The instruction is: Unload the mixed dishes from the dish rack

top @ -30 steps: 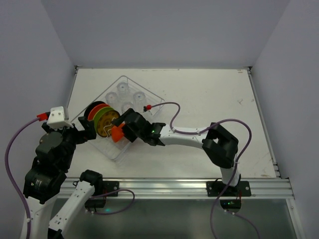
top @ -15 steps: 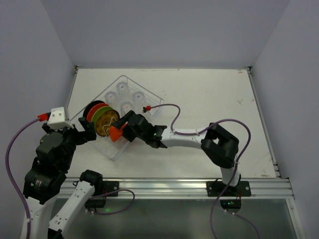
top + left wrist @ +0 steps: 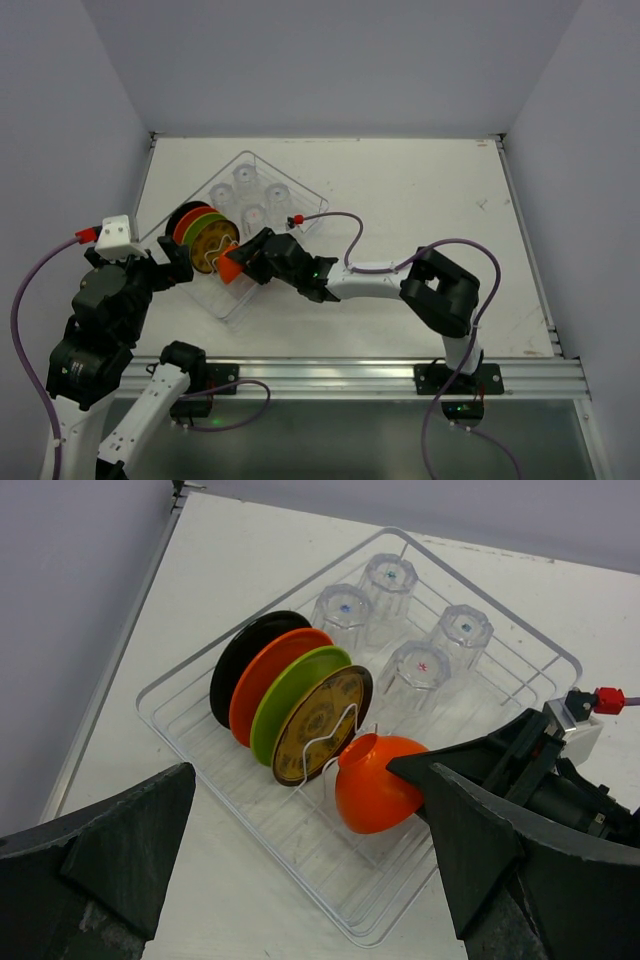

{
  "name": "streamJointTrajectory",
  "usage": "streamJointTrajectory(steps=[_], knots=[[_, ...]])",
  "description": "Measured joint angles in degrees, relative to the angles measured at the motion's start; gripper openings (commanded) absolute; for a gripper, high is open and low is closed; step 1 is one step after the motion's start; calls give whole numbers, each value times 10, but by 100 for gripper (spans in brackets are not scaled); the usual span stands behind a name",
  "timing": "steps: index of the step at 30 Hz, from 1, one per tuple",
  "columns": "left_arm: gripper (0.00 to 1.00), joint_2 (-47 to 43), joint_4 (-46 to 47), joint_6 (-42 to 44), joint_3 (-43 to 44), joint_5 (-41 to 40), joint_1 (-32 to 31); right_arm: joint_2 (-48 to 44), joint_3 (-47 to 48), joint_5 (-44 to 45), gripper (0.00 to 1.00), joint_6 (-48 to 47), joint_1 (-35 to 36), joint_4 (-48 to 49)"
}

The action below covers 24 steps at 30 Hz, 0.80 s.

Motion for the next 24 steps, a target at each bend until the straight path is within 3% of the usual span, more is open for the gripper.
streamJointTrajectory(steps=[8,13,24], knots=[[100,0,0,0,0,5,0,0,-27,-16,50,-9,-3,63],[100,0,0,0,0,9,0,0,-40,-28,40,-19,-6,87],[100,-1,0,0,0,13,0,1,-63,-35,32,-33,-11,132]])
